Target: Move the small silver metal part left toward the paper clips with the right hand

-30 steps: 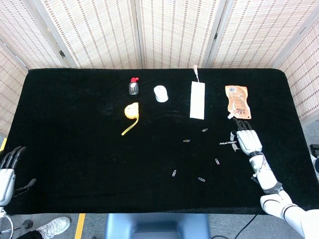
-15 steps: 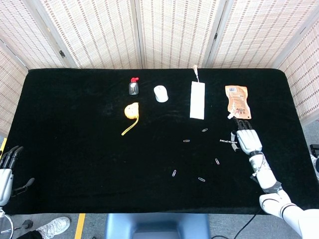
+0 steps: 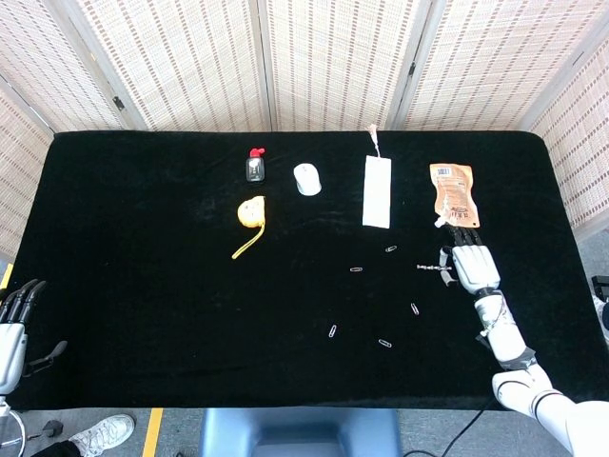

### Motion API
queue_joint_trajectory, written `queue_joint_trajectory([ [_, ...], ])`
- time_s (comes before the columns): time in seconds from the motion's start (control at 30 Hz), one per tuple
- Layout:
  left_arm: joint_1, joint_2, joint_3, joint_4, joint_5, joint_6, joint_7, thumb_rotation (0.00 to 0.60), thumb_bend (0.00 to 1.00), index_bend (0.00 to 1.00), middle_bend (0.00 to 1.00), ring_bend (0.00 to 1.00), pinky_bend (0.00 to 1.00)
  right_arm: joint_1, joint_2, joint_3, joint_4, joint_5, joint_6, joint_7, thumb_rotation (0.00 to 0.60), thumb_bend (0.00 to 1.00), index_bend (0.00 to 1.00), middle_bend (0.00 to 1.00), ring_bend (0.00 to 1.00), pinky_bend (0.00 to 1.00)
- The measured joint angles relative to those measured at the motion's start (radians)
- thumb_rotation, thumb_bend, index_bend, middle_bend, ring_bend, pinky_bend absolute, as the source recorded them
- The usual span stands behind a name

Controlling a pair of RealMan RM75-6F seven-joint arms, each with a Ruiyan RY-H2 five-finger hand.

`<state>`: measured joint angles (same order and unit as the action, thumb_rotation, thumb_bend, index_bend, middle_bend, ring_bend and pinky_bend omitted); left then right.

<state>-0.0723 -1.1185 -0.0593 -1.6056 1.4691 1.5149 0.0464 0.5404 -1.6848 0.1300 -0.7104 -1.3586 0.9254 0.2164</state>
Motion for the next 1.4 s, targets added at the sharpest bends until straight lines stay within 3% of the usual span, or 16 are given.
queue_joint_trajectory([
  [1.0,-0.001,-0.004,0.000,0.006,0.008,0.000,0.003,0.600,0.27,0.01,0.09,0.13,0.06,0.010,0.012,0.030,-0.051,-0.032,0.111,0.097,0.600,0.39,0.75,0.13,0.07,0.00],
  [1.4,0.003,0.007,0.000,0.004,0.002,-0.002,-0.022,0.600,0.27,0.01,0.09,0.13,0.06,0.079,-0.021,0.063,-0.040,0.005,0.015,0.074,0.600,0.39,0.75,0.13,0.07,0.00],
])
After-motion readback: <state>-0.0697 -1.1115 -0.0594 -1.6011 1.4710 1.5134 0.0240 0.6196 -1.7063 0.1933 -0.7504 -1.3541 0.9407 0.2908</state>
